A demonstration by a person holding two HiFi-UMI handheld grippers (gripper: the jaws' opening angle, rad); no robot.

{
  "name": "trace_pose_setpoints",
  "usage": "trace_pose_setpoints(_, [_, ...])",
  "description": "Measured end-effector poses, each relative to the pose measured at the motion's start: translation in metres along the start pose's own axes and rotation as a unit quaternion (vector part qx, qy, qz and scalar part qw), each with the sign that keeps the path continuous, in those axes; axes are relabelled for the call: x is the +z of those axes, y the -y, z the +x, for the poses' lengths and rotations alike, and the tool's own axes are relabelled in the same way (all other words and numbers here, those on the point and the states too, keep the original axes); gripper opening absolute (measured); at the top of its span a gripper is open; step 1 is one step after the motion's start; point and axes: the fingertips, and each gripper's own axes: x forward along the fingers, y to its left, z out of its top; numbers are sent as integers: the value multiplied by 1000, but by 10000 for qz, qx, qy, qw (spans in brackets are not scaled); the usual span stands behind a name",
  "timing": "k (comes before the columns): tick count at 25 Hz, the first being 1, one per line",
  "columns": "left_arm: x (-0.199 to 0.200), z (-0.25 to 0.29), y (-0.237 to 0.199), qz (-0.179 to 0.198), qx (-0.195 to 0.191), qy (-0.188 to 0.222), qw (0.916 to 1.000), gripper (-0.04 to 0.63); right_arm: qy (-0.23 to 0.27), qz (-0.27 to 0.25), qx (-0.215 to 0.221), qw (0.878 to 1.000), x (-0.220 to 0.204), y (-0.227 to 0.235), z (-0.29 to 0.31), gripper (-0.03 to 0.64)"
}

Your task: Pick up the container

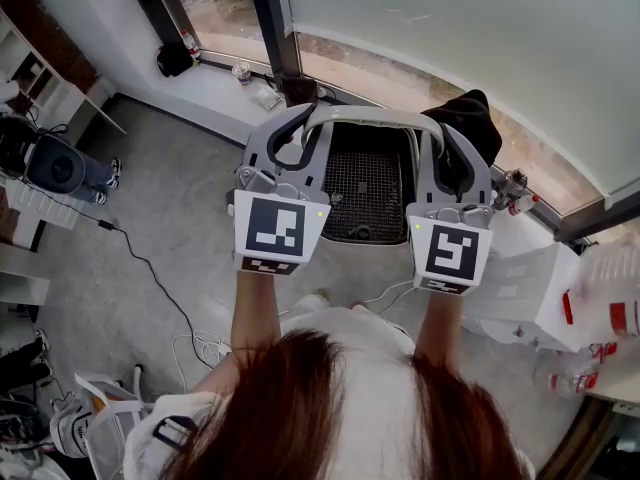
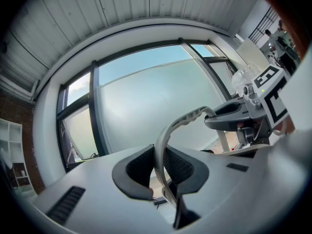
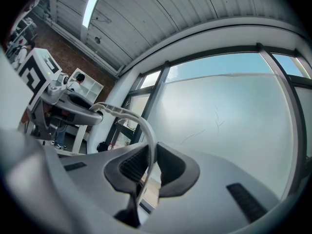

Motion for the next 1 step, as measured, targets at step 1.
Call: trace_pose_setpoints(1, [-1,0,-2,-2,1,4,10000,66,5,4,1,10000,1,-2,1,61])
